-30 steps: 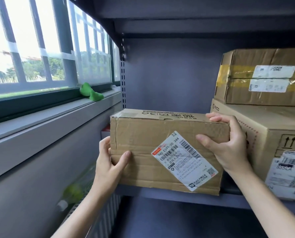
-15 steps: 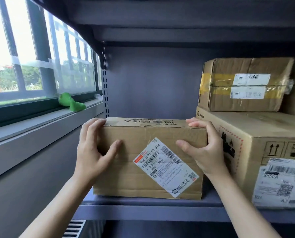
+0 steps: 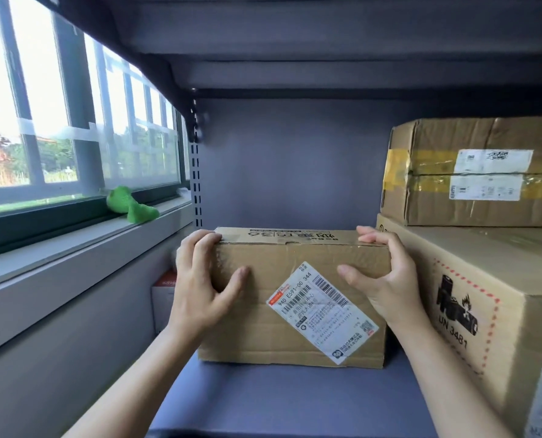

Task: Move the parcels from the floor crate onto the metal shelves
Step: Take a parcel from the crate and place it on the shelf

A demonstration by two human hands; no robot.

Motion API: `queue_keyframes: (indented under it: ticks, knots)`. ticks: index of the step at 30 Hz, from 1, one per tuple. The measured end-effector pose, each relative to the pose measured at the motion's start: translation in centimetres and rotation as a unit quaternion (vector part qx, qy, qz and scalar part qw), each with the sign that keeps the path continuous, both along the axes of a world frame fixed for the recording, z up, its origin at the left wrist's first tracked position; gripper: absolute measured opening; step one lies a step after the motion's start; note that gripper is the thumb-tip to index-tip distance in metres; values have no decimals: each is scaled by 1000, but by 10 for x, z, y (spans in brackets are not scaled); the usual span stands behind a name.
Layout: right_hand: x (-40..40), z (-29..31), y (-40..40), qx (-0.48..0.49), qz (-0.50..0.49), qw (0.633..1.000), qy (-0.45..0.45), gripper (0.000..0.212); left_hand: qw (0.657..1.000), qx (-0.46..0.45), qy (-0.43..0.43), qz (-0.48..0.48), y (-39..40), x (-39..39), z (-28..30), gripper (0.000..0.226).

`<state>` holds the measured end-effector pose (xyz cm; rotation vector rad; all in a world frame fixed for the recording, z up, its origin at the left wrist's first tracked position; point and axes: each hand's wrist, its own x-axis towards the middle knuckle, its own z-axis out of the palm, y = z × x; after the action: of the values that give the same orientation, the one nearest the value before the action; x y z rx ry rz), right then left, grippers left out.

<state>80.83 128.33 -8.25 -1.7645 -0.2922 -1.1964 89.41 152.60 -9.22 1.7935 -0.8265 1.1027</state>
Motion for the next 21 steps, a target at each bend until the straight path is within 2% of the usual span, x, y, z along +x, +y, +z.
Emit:
queue_keyframes:
  ticks: [6,10,15,21]
  knots:
    - [24,-1,-17,5,-19,1000,-15,47,1000,-8,-6,-3,-22,28,-1,60]
    - [38,0,-29,27,-27,999,16,46,999,-28,-16,1,-36,36,-2,59]
    - [56,-2,-35,68,-35,997,7,45,1000,-21,5,22,-50,47,-1,62]
    - [74,-6,-41,71,-27,997,2,45,1000,-5,6,30,-59,65,1,61]
